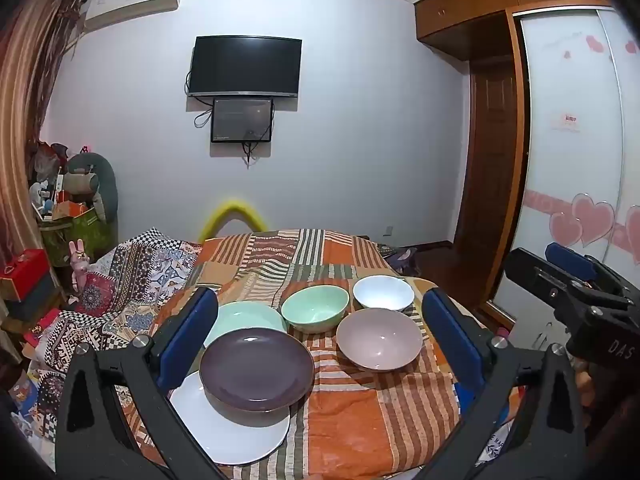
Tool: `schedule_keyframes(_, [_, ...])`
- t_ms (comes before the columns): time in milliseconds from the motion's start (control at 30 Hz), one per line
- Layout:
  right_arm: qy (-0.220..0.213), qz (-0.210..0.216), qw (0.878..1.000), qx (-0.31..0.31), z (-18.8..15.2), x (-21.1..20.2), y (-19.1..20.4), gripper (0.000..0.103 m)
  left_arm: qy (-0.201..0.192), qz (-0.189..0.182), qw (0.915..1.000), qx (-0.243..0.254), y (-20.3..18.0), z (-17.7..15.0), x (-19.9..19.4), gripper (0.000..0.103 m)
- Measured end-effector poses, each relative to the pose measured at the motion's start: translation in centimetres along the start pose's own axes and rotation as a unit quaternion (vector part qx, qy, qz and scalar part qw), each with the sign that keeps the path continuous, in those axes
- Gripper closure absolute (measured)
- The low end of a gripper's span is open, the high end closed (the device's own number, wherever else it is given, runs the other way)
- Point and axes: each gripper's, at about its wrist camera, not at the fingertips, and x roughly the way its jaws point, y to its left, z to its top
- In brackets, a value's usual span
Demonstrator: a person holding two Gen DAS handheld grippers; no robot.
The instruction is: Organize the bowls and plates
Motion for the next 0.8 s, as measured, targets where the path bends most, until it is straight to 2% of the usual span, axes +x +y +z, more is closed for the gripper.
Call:
schedule_keyframes(333, [0.000,0.001,1.000,0.001,-0.1,0.0,0.0,0.001,-0.002,0.002,1.0000,0.000,0.1,0.5,-0.3,0.000])
schedule_keyframes(800, [0.001,0.002,1.000,0.000,-0.2,0.0,1.1,0.001,-0.004,0.007,1.0000,-0.002,0.6,-0.4,0.3,0.000])
